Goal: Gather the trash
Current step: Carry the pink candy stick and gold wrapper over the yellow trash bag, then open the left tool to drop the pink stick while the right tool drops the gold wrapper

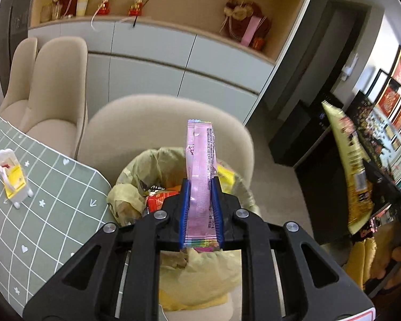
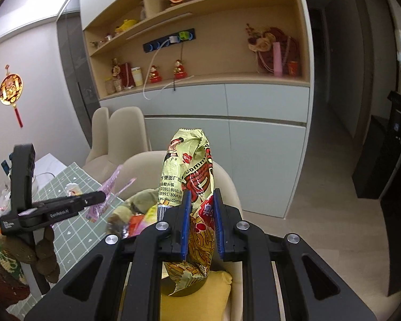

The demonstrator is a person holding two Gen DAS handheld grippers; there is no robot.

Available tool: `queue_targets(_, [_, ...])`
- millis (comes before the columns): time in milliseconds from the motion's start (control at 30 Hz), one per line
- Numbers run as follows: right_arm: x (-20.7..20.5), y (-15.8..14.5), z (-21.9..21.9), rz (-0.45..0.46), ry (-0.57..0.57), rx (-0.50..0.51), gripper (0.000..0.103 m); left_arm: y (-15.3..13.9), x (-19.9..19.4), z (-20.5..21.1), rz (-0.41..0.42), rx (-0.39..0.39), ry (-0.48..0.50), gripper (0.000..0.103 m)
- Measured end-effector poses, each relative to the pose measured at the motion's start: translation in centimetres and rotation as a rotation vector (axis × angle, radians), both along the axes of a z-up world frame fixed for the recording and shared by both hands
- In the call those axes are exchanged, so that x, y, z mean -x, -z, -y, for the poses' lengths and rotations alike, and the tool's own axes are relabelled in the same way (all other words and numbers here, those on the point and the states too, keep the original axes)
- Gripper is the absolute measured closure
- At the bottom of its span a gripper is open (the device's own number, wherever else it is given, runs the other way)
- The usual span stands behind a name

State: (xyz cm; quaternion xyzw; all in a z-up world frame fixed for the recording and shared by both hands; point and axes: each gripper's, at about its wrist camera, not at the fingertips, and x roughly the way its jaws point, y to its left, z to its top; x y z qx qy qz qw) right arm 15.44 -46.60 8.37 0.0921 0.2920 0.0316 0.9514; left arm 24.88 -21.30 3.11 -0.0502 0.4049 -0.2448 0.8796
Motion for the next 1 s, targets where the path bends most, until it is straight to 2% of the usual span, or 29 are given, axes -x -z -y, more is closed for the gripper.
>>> queue_targets(300, [-3.7,3.4,1.3,-0.061,-0.023,-0.035,0.086,8.0,-3.8,2.3,-0.162,-0.173,-0.011,0.087])
queue_targets(467, [-5.3,5.0,1.1,-0.102,-0.049,-0.040,0.086,9.8,-4.9,3.0,-0.184,-0.212,-0.018,0.085])
queue_targets(533, [-5.8,5.6,1.0,-0.117,-0.058,-0.045,0.086,9.9,-5.1,3.2,-0.170,-0.217,-0.020,0.083])
queue_targets(633, [-6.6,6.1,0.9,-0.129,-0.071,-0.055,0.086,9.1,-5.4,2.8,-0.162,-0.168,-0.034,0.076])
queue_targets(767, [-7.8,6.3,0.3,-0.129,-0.096,-0.065,0.086,6.9,-5.2,1.6,-0.122,-0.112,-0.045,0.054])
queue_targets(1000, [-10.4,7.1,-4.2,-0.143,-0.214,-0.051,0.086,3.8,-3.7,-1.9,-0.067,-0.040,-0.145,0.050])
